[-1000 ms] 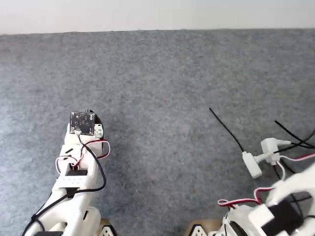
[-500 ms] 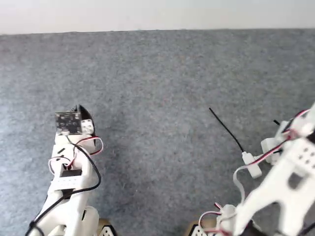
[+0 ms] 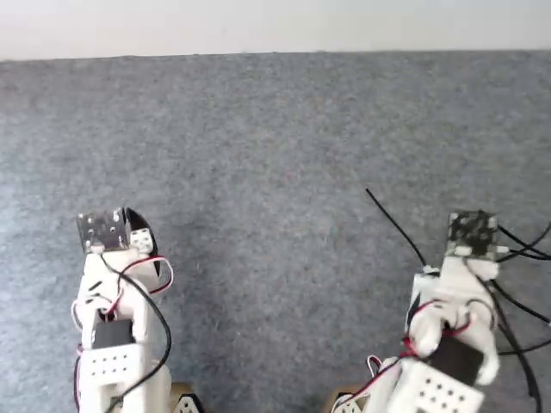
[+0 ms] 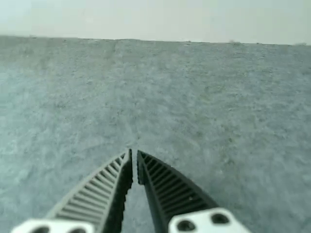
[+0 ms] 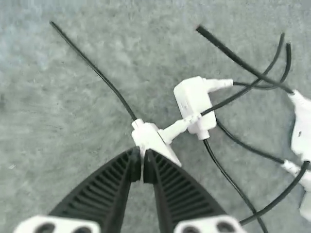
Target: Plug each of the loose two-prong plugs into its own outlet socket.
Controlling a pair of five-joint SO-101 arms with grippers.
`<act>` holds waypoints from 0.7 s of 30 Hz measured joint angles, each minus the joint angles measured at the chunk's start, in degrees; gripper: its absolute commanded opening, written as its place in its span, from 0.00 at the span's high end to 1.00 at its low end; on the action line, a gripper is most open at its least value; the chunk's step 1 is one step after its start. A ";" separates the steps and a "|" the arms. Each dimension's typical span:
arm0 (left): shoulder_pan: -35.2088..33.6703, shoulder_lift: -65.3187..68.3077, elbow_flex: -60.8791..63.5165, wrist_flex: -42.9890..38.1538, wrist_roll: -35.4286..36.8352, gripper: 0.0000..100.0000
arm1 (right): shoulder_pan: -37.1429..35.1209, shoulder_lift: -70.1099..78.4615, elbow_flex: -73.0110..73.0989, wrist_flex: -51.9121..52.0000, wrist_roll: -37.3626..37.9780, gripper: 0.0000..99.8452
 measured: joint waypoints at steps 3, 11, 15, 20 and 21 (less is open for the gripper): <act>-1.41 -8.09 3.43 5.36 0.00 0.99 | -2.73 -6.95 7.30 -0.09 1.67 0.98; -2.46 -31.12 5.27 30.59 0.00 0.99 | -6.59 -18.73 21.10 -0.09 0.09 0.99; -2.46 -33.05 5.19 39.56 0.00 0.99 | -6.68 -18.64 22.59 0.00 -0.44 0.99; -2.46 -33.14 5.19 43.78 0.18 0.99 | -7.21 -18.64 22.95 0.88 -0.79 0.99; -2.46 -33.14 5.19 45.36 0.18 0.99 | -7.21 -18.64 22.95 2.37 -0.88 0.99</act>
